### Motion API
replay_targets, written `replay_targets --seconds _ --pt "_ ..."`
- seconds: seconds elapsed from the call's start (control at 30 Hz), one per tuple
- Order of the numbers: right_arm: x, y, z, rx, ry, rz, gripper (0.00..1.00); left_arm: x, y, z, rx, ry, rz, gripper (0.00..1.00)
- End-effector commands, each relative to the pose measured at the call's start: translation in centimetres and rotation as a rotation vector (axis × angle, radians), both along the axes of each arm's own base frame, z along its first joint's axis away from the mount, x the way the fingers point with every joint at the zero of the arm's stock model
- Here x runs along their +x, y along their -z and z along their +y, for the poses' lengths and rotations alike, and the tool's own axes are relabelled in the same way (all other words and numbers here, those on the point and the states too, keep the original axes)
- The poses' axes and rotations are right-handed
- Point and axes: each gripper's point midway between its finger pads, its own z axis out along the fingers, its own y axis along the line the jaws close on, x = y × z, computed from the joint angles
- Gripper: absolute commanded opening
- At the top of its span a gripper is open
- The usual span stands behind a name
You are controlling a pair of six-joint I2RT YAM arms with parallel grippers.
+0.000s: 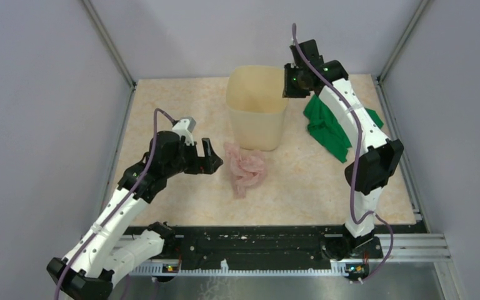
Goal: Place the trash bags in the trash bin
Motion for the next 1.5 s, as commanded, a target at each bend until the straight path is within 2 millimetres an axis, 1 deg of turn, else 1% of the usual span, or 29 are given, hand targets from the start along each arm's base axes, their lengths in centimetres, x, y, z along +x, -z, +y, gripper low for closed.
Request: replay_targets --seconds 0.0,0.1,0.23,0.37,0.43,0.47,0.53,0.6,0.67,0.73,0.83,0.93,1.0,1.03,1.07,1.17,1.2,1.23,1.27,1.33,1.4,1.47 --pt "1.0 -2.1 0.9 0.062 -0.005 -0.05 0.28 1.0 -0.5 -1.2 -0.059 0.016 -0.029 0.99" --pt "1.0 -2.1 1.0 0.064 -0.009 -0.05 0.33 1.2 0.0 -1.3 -0.063 0.012 -0.019 0.98" --pt "0.9 -2.8 0.7 0.064 -0.003 -0.07 0.44 1.3 0.9 -1.7 -0.078 0.013 -0.001 0.98" --pt "0.4 -4.5 0.5 0.075 -0.006 -0.113 0.62 1.4 1.9 -2.2 -0.101 0.013 0.024 0.98" --pt "-0.1 -5.4 0.5 0.078 -0.018 -0.137 0.72 1.5 2.3 -2.5 -0.115 0.018 0.036 0.98" --pt "-0.5 -5.9 0.6 0.077 -0.025 -0.153 0.76 1.5 2.5 -2.8 -0.12 0.028 0.039 0.98" --pt "-1.5 -6.7 0.7 0.066 -0.038 -0.18 0.83 1.5 3.0 -3.3 -0.132 0.05 0.047 0.98" --pt "-2.7 -7.4 0.7 0.057 -0.046 -0.207 0.87 1.7 3.7 -3.7 -0.145 0.053 0.064 0.98" --pt "-4.1 -8.0 0.5 0.055 -0.048 -0.234 0.89 1.8 4.4 -3.9 -0.154 0.049 0.092 0.97" --pt "-5.6 -8.5 0.5 0.065 -0.058 -0.265 0.89 2.1 5.0 -4.1 -0.151 0.043 0.109 0.94" --pt "-8.3 -8.5 0.7 0.084 -0.088 -0.293 0.89 2.5 5.6 -4.6 -0.158 0.045 0.131 0.88" --pt "-11.6 -7.4 1.1 0.102 -0.136 -0.305 0.89 3.0 6.2 -5.1 -0.17 0.046 0.147 0.82" --pt "-13.7 -6.6 1.8 0.136 -0.184 -0.314 0.89 3.2 6.4 -5.6 -0.184 0.061 0.155 0.79" --pt "-14.8 -5.9 2.2 0.156 -0.206 -0.308 0.89 3.3 6.5 -5.8 -0.186 0.066 0.161 0.78" --pt "-15.7 -5.6 2.5 0.186 -0.232 -0.315 0.88 3.4 6.8 -6.0 -0.183 0.069 0.167 0.78" --pt "-18.1 -3.4 3.7 0.253 -0.302 -0.303 0.86 3.6 7.2 -6.4 -0.182 0.079 0.174 0.76" --pt "-18.7 -2.7 4.4 0.282 -0.329 -0.295 0.86 3.7 7.4 -6.6 -0.183 0.083 0.177 0.76" --pt "-19.2 -2.1 4.9 0.304 -0.353 -0.294 0.85 3.8 7.5 -6.8 -0.185 0.088 0.18 0.75" --pt "-19.8 -0.5 5.5 0.307 -0.377 -0.278 0.85 3.8 7.7 -7.0 -0.187 0.093 0.185 0.74" --pt "-20.6 1.7 6.9 0.319 -0.434 -0.257 0.84 3.9 8.2 -7.6 -0.194 0.108 0.202 0.72" --pt "-20.5 3.6 7.9 0.312 -0.461 -0.25 0.84 4.0 8.4 -8.1 -0.202 0.115 0.21 0.7" --pt "-20.1 4.9 8.9 0.331 -0.477 -0.25 0.84 4.2 8.8 -8.6 -0.198 0.115 0.217 0.67"
